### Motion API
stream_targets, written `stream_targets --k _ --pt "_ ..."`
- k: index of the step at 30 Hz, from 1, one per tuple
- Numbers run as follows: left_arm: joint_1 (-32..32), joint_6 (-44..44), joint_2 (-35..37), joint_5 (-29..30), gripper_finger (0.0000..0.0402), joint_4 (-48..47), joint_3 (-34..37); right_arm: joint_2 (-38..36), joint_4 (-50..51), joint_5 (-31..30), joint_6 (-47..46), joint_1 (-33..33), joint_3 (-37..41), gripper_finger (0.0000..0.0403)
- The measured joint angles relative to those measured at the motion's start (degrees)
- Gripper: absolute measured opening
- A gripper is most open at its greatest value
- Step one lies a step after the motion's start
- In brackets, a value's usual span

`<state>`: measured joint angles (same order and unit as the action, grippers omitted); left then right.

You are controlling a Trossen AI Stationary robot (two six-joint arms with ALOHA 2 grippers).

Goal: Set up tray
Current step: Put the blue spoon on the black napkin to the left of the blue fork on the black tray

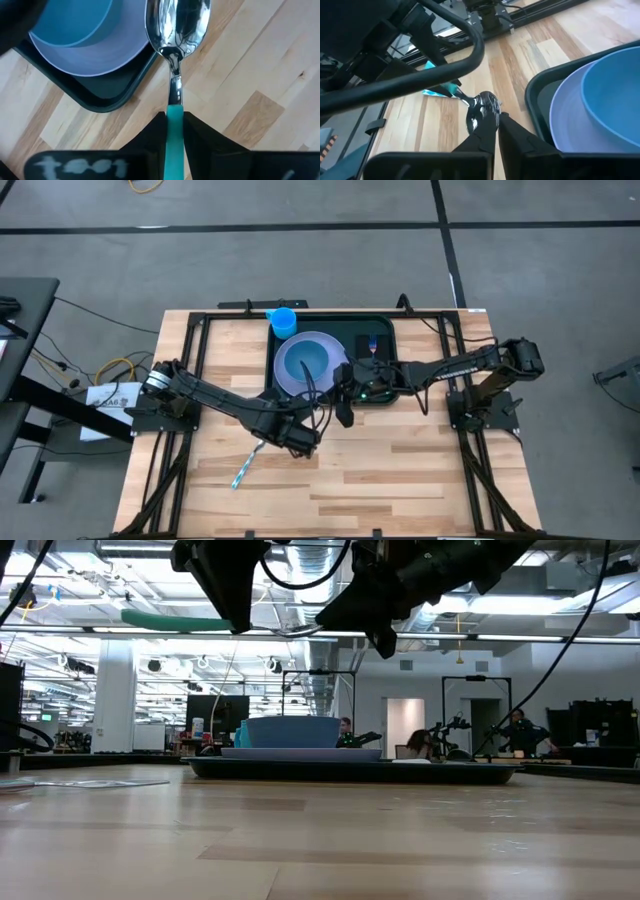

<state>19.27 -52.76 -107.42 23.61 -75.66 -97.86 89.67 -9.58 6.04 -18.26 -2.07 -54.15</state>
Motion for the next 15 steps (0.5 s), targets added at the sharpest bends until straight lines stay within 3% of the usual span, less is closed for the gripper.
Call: stream_targets --k 8,15 --pt "0.0 -0.3 0.0 0.6 0.0055 0.4 0.0 0.0 0.1 0.7 0.3 -0.1 0.0 0.0" --pt "0.0 -0.3 0.0 0.9 0.004 0.3 0.0 0.0 0.1 0.7 0.8 -0.1 0.0 0.0"
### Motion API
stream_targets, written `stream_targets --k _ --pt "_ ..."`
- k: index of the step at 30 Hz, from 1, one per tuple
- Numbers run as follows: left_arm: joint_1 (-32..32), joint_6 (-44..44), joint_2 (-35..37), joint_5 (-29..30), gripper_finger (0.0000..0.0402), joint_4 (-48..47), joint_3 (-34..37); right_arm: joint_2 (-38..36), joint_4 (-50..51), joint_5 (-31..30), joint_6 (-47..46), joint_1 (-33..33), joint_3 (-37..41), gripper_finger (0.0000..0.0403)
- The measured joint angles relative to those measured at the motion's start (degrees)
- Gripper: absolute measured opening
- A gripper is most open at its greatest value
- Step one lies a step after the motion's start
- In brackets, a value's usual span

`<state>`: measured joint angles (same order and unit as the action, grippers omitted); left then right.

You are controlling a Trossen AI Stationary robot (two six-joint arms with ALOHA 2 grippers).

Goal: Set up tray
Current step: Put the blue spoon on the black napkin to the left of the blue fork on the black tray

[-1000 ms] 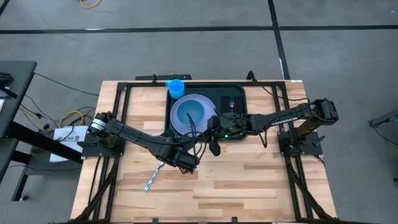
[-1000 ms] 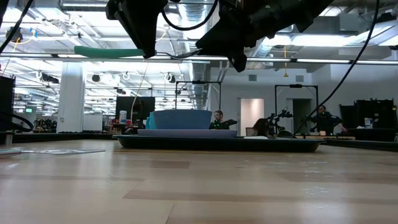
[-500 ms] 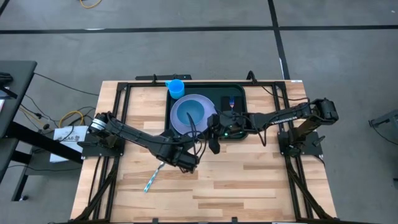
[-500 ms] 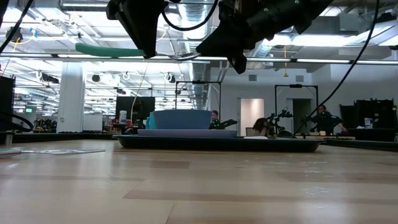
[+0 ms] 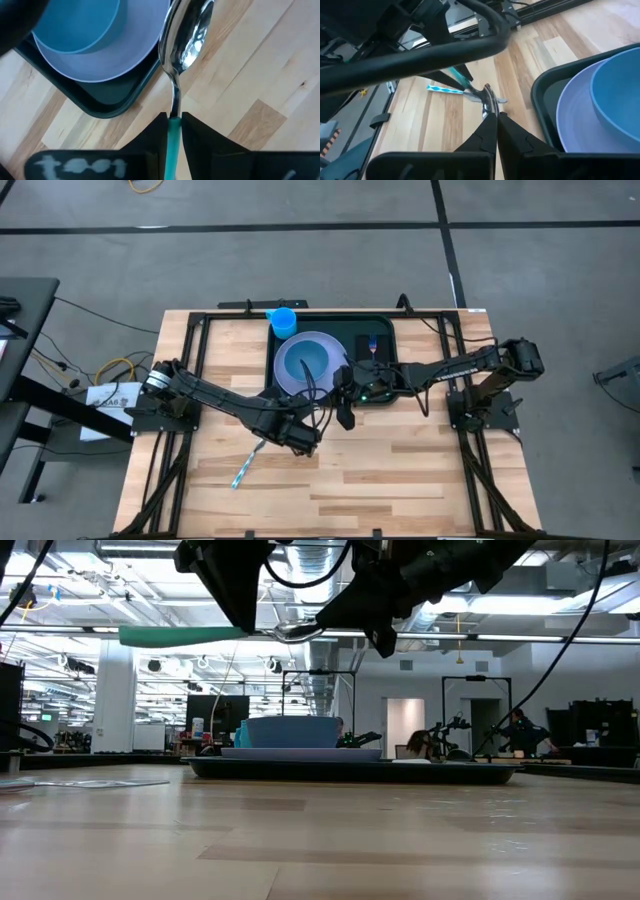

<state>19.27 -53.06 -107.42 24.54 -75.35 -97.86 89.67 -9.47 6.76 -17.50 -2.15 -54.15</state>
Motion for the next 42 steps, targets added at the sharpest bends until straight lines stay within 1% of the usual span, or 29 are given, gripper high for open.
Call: stream_targets --k 7,19,26,31,34,42 --pt "0.0 0.0 0.0 -0.2 0.0003 -0.3 0.0 0.0 0.1 -0.4 0.6 -0.1 0.0 0.0" --pt "0.1 0.0 0.0 -0.6 0.0013 -0.2 0.0 -1.0 5.0 -0.7 1.1 1.6 -0.3 0.0" --pt "0.1 0.0 0.0 0.0 0.0013 -0.4 -0.3 -2.3 19.8 -1.4 6.0 2.2 -6.8 0.0" --pt "0.6 0.3 0.1 2.1 0.0013 -1.5 -3.7 -4.3 31.7 -2.6 9.1 4.1 -12.2 0.0" --pt "1.4 0.6 0.1 4.0 0.0013 -3.2 -6.5 -5.8 35.7 -2.6 10.0 5.7 -14.1 0.0" --pt "3.1 -0.9 0.1 10.6 0.0013 -11.4 -13.7 -12.1 44.3 -2.5 12.8 11.7 -14.6 0.0"
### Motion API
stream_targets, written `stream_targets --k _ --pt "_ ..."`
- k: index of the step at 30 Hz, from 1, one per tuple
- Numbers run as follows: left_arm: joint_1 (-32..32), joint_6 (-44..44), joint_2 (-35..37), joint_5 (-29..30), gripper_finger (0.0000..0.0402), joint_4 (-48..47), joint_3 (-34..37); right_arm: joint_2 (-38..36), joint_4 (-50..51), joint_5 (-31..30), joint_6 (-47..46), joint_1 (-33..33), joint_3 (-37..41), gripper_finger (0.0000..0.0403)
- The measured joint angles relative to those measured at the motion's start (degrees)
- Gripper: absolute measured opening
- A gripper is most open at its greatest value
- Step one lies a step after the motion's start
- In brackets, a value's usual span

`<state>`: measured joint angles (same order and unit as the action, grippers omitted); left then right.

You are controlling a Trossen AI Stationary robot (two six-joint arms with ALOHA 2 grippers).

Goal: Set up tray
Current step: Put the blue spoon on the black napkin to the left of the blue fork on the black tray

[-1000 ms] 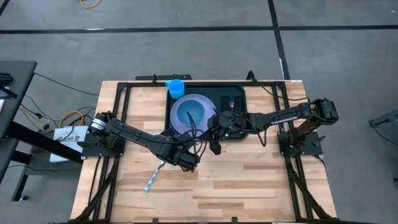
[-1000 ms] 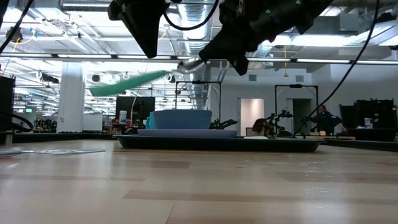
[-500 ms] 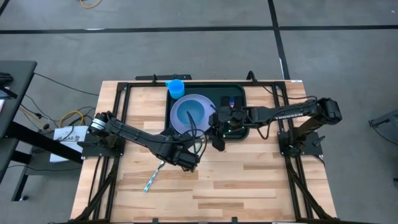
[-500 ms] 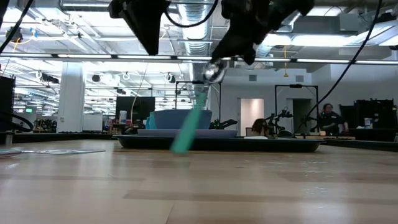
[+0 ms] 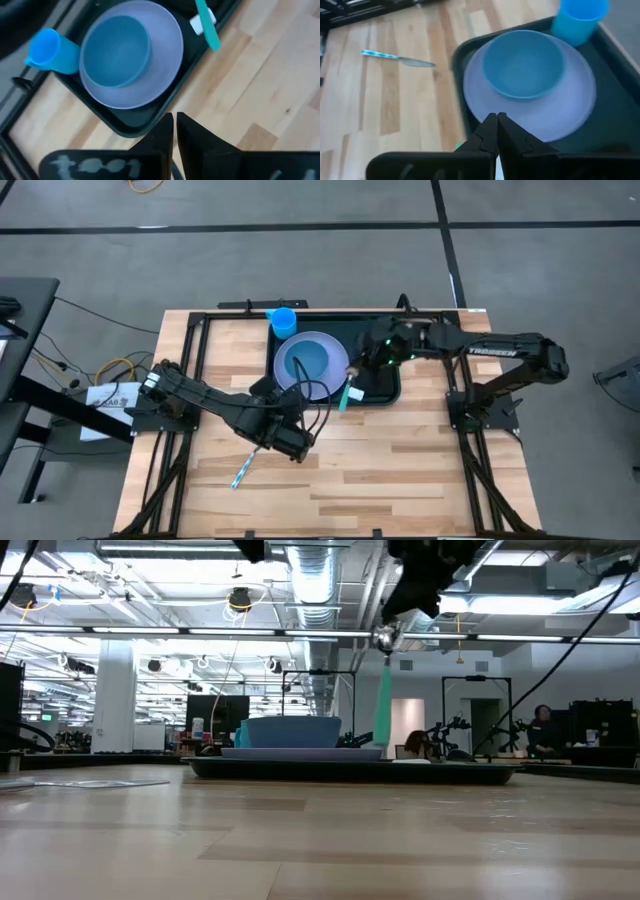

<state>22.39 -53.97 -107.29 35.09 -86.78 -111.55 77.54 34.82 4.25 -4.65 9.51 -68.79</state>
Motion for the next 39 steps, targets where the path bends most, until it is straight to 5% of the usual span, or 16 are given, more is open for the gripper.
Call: stream_targets --k 11,23,39 --pt "0.1 1.0 0.0 3.2 0.0013 -2.6 -7.8 -0.4 8.6 6.6 7.6 11.9 -1.9 0.0" --pt "0.0 2.4 0.0 3.3 0.0013 -2.6 -8.7 3.9 14.9 13.9 16.8 22.1 -5.9 0.0" --pt "0.0 2.4 0.0 3.3 0.0013 -2.5 -8.7 15.1 24.1 16.9 25.8 28.7 -13.8 0.0"
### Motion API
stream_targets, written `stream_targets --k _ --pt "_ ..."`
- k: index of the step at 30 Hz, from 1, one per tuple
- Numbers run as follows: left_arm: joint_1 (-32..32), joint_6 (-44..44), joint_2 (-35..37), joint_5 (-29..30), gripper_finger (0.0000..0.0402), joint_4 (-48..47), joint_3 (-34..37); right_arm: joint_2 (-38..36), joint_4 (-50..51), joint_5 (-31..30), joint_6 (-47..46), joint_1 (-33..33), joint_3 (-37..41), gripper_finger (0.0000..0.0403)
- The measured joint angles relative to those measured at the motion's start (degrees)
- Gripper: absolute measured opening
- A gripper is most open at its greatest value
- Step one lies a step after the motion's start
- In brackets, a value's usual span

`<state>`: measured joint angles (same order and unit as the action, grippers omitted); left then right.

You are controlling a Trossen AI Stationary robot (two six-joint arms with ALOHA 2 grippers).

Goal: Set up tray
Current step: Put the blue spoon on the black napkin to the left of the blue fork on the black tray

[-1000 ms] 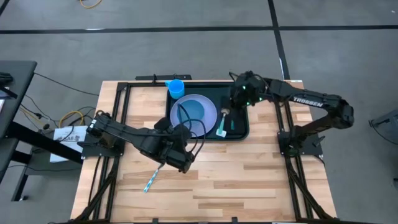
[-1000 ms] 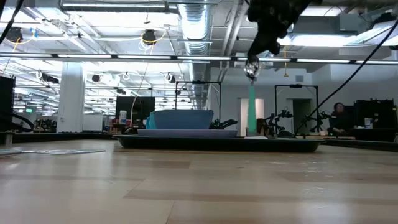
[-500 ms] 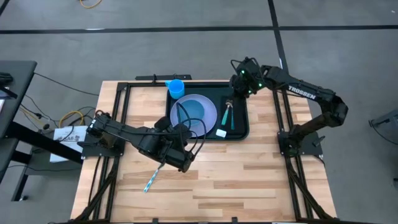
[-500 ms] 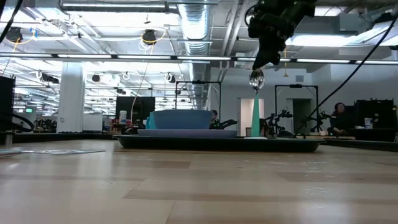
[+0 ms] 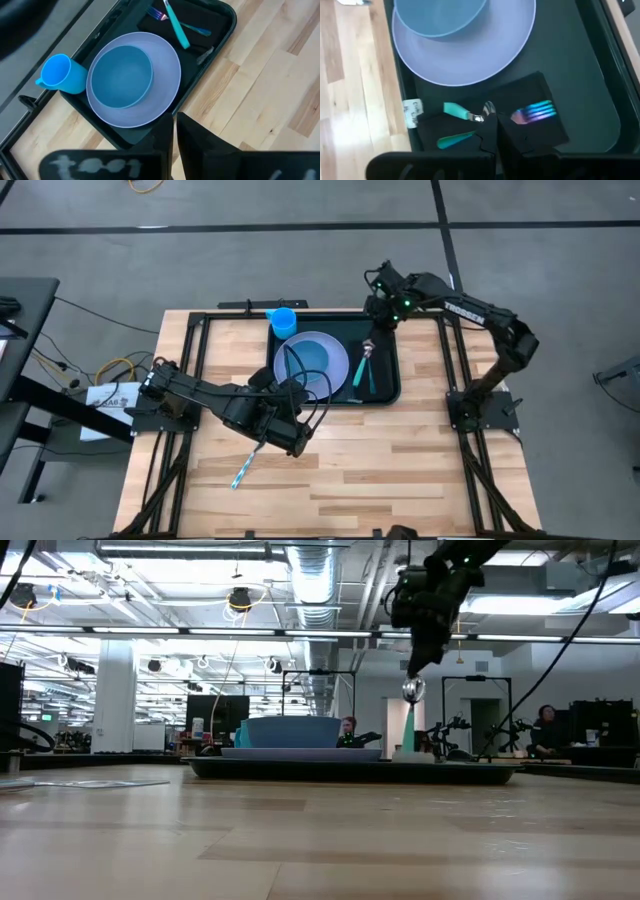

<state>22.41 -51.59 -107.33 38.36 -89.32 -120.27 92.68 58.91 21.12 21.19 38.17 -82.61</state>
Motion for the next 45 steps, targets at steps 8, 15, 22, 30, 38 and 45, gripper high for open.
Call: stream_targets --k 8,15,22,30,38,45 --pt "-0.1 0.0 0.0 0.0 0.0013 0.0 0.0 6.4 1.1 -0.2 1.9 1.8 -4.5 0.0" --pt "-0.7 0.7 0.0 0.0 0.0013 -0.4 0.0 9.7 1.6 -0.4 4.0 2.7 -8.6 0.0" --pt "-1.9 1.6 0.0 0.0 0.0013 -0.4 0.0 10.8 2.6 -0.7 8.0 4.1 -11.6 0.0" --pt "-2.6 2.5 0.0 -0.1 0.0013 -0.3 0.0 10.7 7.9 -0.7 10.4 5.6 -12.9 0.0" --pt "-2.8 3.0 0.0 -0.1 0.0013 -0.2 0.0 10.7 10.3 -0.6 8.2 3.7 -12.9 0.0" --pt "-2.8 4.4 0.0 1.8 0.0013 -0.7 0.0 10.7 14.0 -0.6 7.1 1.2 -12.8 0.0"
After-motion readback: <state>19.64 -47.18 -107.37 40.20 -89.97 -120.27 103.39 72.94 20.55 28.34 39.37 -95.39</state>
